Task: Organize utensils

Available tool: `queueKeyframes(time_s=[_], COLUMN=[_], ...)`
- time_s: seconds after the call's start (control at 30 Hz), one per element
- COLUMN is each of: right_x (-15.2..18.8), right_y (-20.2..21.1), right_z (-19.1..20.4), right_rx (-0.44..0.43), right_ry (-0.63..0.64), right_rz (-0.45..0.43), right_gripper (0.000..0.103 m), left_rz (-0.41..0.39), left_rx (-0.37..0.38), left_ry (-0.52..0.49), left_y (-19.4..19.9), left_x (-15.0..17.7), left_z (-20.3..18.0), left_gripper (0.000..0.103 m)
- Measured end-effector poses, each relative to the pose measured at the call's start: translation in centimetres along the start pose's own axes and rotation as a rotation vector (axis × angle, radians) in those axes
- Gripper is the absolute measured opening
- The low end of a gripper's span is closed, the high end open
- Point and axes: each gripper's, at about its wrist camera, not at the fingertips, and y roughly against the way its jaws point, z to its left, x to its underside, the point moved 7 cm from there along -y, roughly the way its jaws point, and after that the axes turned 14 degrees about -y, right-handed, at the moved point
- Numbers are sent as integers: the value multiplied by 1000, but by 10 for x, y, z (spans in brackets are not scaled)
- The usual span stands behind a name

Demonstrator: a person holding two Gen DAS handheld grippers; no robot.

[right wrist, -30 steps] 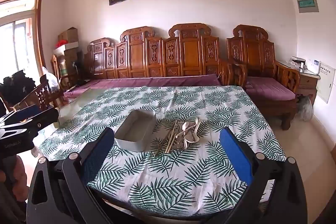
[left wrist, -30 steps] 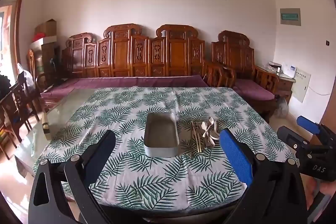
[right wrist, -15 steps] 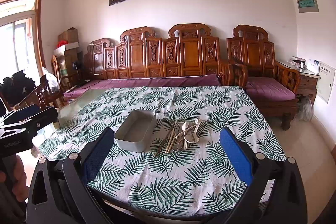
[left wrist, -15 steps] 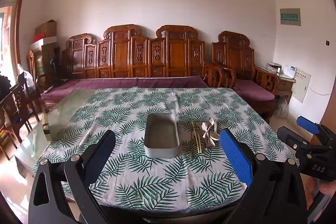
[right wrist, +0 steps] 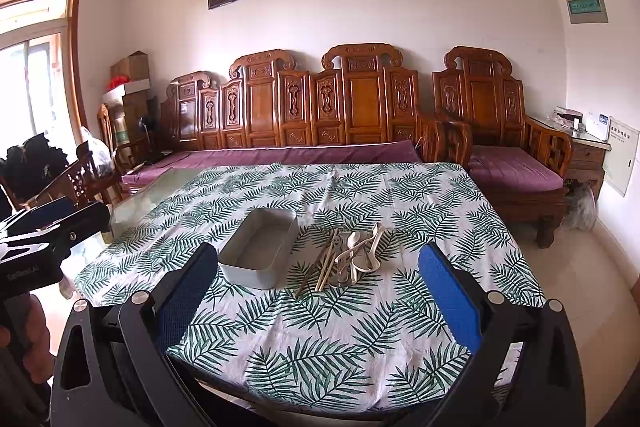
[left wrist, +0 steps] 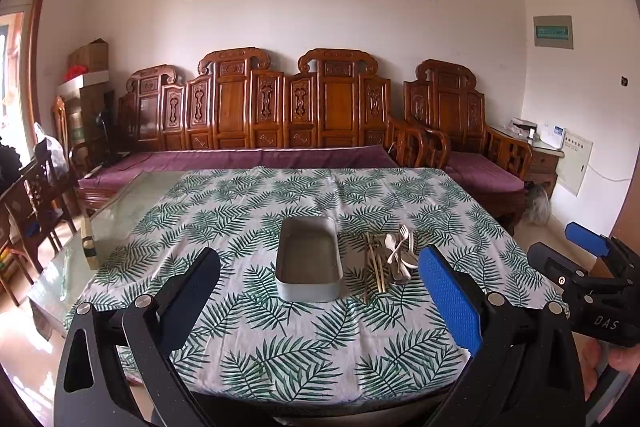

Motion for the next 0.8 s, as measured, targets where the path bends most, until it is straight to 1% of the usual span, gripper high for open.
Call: queueKeyframes(time_s=[0.8], right_x=[1], right_y=[2], right_z=[2], right_rx=[0], right_ry=[-1], right_rz=[-1], right_gripper=[101], left_rz=[-18], left_rx=[3], left_ry=[0], left_y=[7], left_x=[-5], left_z=[-5], left_gripper=[96])
